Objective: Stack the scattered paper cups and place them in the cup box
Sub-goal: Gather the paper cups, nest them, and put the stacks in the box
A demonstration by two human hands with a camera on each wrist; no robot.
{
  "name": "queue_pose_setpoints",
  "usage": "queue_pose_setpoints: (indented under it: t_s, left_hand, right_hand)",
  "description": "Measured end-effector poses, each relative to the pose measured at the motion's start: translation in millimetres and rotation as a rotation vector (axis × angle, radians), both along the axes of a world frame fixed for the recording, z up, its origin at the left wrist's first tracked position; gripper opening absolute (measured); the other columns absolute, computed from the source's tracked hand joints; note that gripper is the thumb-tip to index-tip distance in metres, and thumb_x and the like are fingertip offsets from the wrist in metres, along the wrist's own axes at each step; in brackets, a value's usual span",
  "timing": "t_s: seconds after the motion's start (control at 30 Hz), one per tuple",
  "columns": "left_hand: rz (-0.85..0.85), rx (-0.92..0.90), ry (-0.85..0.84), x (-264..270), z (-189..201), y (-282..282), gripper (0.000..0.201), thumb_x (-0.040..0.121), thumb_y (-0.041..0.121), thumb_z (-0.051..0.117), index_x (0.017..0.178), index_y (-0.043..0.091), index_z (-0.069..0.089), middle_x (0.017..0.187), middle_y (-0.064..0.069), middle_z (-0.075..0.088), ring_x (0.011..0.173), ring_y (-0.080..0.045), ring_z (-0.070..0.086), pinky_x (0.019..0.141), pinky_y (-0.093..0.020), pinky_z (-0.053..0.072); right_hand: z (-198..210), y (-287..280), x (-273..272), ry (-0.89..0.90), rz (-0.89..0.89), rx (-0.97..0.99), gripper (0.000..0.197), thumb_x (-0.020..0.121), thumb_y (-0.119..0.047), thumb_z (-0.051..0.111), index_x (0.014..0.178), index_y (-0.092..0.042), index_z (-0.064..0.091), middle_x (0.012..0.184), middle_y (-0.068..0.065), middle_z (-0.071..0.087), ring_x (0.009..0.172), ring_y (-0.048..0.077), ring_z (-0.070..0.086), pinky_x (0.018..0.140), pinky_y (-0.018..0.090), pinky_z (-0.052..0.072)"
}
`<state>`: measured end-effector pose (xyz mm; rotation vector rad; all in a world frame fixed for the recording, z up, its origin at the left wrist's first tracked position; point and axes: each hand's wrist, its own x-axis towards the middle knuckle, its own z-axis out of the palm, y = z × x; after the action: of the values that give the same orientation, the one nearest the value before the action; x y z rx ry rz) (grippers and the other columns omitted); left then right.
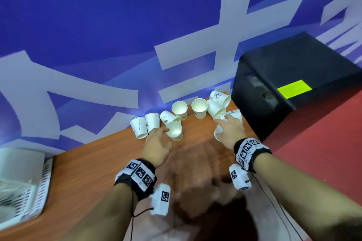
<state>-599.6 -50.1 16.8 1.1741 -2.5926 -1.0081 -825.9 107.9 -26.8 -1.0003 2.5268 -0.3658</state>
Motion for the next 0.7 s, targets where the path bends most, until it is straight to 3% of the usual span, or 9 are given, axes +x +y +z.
queue_pose_setpoints:
  t_s: [0.17,0.47,0.7]
  left_hand:
    - [0.023,-0.013,-0.035,4.4,-4.2,-3.6,0.051,0.081,0.013,0.07,0.13,0.014,0.055,0.128,-0.005,0.053,0.114,-0.023,0.052,0.103,-0.035,0.04]
    - [0.046,0.007,-0.055,1.6,-16.7,-15.8,0.051,0.079,0.012,0.072,0.128,0.014,0.057,0.126,-0.006,0.053,0.115,-0.024,0.052,0.104,-0.035,0.041]
    - [0.067,0.07,-0.09,-6.0,-32.5,-17.0,0.051,0.08,0.015,0.071,0.129,0.017,0.056,0.127,-0.005,0.051,0.112,-0.026,0.053,0.102,-0.039,0.044]
  right_hand:
    - [-17.4,-4.1,-0.4,-0.032,0.052,0.073,0.056,0.092,-0.021,0.053,0.143,-0.04,0.043,0.155,0.001,0.025,0.135,0.027,0.031,0.107,0.039,0.036]
    - [-30.9,-7.0,-7.0,-0.017,0.094,0.066,0.069,0.084,-0.002,0.061,0.14,-0.038,0.046,0.141,-0.001,0.037,0.122,0.024,0.04,0.098,0.036,0.045]
    - [-35.5,-8.5,-10.8,-0.035,0.101,0.045,0.064,0.086,-0.007,0.062,0.14,-0.037,0.047,0.137,-0.001,0.041,0.12,0.024,0.04,0.097,0.037,0.045]
